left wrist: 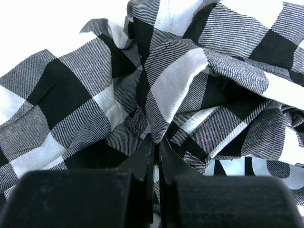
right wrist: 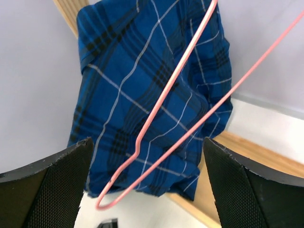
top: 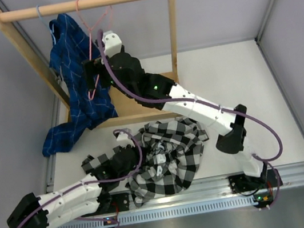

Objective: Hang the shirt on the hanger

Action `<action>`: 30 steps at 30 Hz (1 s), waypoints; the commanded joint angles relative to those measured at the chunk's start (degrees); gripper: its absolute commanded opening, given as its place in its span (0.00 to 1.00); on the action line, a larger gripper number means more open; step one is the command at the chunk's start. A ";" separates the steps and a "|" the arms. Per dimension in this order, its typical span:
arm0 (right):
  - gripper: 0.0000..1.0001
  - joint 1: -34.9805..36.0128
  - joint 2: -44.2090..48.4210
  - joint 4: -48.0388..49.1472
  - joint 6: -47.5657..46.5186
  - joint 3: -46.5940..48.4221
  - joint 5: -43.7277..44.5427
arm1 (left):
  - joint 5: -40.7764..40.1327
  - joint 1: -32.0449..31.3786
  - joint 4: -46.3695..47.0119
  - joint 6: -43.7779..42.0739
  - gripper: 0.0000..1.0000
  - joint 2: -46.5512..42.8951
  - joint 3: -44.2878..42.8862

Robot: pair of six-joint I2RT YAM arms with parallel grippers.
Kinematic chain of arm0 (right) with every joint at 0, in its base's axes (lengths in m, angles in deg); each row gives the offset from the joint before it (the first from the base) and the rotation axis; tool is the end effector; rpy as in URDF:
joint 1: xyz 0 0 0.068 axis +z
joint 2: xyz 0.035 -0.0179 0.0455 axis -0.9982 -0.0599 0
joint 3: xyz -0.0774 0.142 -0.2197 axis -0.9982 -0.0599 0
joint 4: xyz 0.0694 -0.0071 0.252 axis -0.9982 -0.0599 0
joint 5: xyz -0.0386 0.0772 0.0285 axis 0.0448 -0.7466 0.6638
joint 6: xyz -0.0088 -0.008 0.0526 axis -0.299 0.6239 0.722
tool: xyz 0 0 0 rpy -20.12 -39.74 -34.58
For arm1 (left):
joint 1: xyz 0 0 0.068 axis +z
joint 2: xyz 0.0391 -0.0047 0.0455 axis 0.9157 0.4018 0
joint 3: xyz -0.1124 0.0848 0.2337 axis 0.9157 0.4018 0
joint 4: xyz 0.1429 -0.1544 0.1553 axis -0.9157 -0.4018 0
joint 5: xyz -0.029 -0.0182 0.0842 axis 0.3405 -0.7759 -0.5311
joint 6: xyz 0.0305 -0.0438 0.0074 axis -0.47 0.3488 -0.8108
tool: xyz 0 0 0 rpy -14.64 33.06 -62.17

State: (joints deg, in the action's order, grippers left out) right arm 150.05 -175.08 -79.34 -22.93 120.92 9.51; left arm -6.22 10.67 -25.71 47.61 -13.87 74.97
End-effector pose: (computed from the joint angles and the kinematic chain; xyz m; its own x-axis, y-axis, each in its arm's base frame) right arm 0.2204 0.4087 0.4798 -0.1866 0.1851 -0.9648 -0.5990 0.7570 0.2611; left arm 0.1076 -0.1327 0.1604 -0.5889 -0.2705 -0.7616 0.2175 0.8545 -0.4718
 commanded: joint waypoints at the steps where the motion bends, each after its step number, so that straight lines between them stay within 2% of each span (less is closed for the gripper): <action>1: 0.92 -0.99 -3.04 3.06 -5.47 6.39 2.69 | 2.35 -0.17 4.08 -0.31 0.00 -1.29 0.83; 4: 0.89 -2.31 -5.51 4.73 -8.55 6.83 3.56 | 2.61 -0.09 3.99 -0.22 0.00 -2.69 1.97; 8: 0.84 -2.49 -6.22 3.94 -14.10 5.87 9.80 | 3.14 -0.09 2.85 -0.04 0.00 -3.93 2.32; 12: 0.82 -2.66 1.40 5.78 -14.55 -5.17 9.28 | 4.19 -0.17 2.41 -0.57 0.00 -5.16 2.41; 15: 0.74 -3.37 5.89 6.93 -13.84 -10.81 7.61 | 5.07 -0.17 2.05 -0.57 0.00 -6.47 2.59; 22: 0.51 -5.21 8.89 5.00 -13.92 -13.65 3.93 | 6.04 -0.17 2.05 -0.39 0.00 -7.36 3.03; 30: 0.36 -6.09 10.56 4.82 -15.33 -15.41 1.91 | 6.57 -0.09 1.61 -0.39 0.00 -7.71 3.02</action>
State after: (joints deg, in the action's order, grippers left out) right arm 144.76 -167.11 -76.76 -37.42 106.72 13.77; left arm -0.52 10.69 -25.16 47.24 -20.67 77.55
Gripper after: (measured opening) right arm 0.380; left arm 0.025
